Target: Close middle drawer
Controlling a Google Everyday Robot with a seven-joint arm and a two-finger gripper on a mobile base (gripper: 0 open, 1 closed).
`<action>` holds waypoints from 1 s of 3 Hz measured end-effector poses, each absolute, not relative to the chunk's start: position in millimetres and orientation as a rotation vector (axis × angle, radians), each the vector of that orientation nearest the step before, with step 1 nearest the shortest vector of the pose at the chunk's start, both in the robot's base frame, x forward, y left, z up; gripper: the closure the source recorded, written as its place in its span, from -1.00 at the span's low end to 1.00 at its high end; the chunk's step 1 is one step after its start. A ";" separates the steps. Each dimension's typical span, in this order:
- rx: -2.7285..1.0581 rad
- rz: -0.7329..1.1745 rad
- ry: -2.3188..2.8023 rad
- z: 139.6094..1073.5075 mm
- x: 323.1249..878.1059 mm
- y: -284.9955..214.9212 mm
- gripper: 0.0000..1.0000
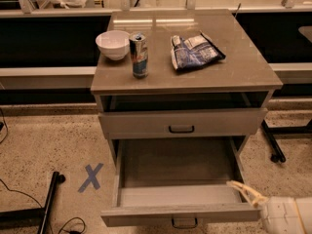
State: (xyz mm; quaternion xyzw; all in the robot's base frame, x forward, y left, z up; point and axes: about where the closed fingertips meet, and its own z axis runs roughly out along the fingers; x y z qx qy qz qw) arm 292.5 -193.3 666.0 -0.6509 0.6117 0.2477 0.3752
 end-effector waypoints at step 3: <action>-1.722 0.799 1.773 492.7 259.7 -201.8 -0.63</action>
Offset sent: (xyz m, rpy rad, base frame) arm -0.0352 -0.0164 -0.1934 -0.1043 0.2422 0.0215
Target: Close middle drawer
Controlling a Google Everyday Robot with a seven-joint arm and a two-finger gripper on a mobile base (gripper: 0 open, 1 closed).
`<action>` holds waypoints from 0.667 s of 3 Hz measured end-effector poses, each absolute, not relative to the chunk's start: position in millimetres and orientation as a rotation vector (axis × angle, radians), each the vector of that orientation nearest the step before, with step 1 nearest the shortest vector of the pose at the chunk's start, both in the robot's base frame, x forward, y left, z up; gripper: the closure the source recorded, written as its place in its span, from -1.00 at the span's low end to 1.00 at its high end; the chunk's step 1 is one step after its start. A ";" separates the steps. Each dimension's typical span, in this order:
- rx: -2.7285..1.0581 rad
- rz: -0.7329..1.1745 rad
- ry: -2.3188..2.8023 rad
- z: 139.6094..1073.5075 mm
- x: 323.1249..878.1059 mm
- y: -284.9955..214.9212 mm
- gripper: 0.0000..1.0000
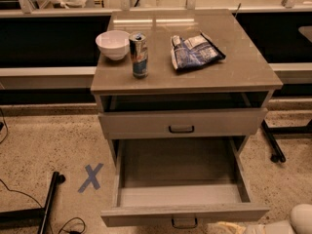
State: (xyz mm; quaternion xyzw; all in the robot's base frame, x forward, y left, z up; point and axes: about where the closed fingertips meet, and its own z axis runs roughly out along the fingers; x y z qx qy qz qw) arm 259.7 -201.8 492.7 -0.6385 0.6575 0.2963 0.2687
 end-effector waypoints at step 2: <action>-1.724 0.803 1.776 490.3 259.3 -200.0 0.31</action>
Offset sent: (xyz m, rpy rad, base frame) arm 0.0002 0.0008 -0.0020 -0.0033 0.0032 -0.0005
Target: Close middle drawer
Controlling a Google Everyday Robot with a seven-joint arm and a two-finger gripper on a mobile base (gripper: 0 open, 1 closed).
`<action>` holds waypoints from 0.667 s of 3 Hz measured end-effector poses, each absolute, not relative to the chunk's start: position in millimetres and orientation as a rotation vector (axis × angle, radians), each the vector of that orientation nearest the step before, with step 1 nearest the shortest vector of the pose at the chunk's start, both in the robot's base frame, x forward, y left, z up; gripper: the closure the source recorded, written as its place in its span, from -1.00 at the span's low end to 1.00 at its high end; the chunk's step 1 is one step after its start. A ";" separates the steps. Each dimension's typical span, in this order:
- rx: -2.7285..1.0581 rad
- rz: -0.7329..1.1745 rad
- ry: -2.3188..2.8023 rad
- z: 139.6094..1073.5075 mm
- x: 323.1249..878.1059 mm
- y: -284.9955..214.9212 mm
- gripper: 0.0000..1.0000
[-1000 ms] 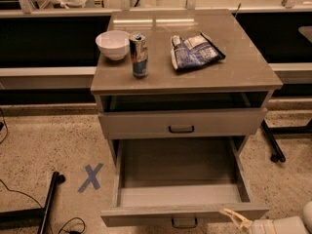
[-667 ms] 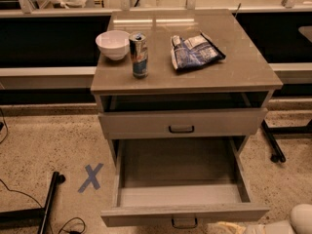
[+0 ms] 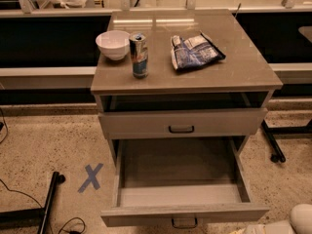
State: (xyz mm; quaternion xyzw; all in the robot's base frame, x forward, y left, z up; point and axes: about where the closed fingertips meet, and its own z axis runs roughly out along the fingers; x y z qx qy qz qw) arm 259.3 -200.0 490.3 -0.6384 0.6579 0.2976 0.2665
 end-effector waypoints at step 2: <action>-1.671 0.753 1.841 468.1 286.1 -203.4 1.00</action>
Offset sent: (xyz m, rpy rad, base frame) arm 0.0878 -0.0180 -0.0679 -0.0914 -0.0161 -0.2262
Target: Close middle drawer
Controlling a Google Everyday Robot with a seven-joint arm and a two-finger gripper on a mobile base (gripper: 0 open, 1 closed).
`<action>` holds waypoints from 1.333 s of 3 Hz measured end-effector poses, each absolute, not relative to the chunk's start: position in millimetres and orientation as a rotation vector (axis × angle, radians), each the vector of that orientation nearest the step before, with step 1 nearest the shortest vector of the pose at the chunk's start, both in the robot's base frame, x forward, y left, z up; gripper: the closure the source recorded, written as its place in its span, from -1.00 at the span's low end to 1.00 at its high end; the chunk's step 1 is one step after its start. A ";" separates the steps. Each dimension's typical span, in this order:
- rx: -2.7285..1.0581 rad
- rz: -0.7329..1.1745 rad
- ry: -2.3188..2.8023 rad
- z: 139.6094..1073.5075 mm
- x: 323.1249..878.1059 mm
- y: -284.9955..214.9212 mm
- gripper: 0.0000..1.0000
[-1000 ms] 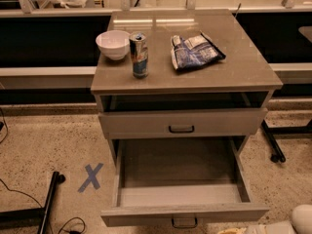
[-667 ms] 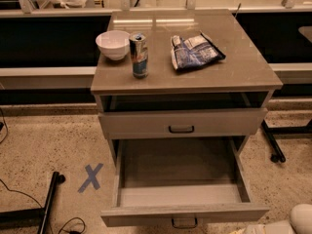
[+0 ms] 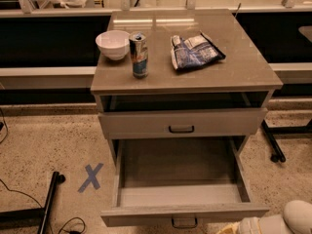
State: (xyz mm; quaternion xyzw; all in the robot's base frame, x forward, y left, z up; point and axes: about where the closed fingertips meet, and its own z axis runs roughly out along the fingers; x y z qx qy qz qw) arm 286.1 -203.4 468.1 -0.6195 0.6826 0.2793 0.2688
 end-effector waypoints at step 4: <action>-1.502 0.540 1.936 392.8 408.4 -214.6 1.00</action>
Offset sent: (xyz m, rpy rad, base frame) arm 0.1057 -0.0295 -0.1050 -0.0497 -0.0071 -0.2607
